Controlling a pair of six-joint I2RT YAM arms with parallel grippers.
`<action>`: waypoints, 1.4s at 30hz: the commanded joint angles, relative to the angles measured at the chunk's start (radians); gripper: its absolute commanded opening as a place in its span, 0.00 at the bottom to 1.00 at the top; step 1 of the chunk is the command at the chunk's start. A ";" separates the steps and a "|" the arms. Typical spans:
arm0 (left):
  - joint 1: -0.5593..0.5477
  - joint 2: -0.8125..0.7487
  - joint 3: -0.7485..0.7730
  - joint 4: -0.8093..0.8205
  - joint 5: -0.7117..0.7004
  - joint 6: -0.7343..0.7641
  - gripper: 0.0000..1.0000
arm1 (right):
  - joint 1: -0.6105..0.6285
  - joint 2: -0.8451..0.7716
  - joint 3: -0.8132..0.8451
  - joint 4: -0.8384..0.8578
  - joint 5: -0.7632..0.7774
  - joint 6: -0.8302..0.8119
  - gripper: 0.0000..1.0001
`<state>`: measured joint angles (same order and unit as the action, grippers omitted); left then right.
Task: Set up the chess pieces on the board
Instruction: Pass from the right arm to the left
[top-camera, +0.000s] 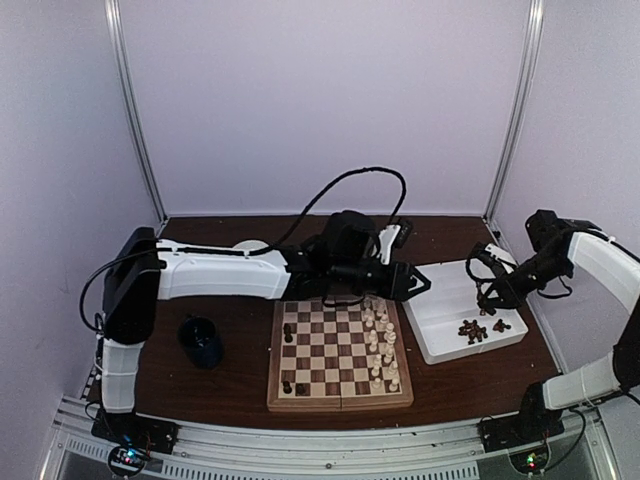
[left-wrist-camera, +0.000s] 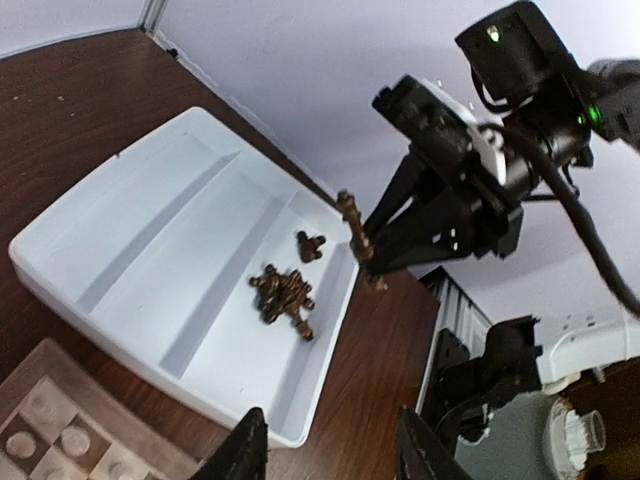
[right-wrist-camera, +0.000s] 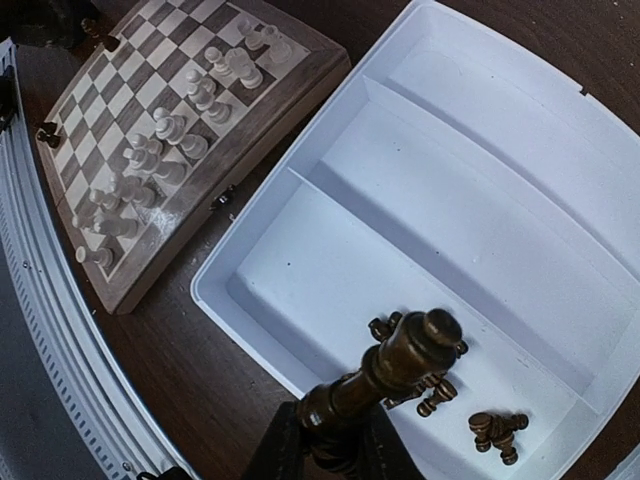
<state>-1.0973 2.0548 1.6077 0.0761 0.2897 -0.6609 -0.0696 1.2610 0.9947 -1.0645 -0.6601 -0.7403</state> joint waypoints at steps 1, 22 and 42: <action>0.017 0.155 0.221 0.109 0.126 -0.205 0.42 | -0.001 -0.017 0.009 -0.054 -0.109 -0.104 0.13; -0.040 0.587 0.846 -0.039 0.209 -0.353 0.46 | 0.008 -0.067 0.028 -0.131 -0.173 -0.174 0.13; -0.041 0.602 0.810 0.073 0.171 -0.357 0.07 | 0.022 -0.051 0.000 -0.093 -0.090 -0.128 0.18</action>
<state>-1.1492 2.6587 2.4443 0.0254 0.4736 -1.0191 -0.0498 1.2037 1.0084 -1.1831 -0.8116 -0.8921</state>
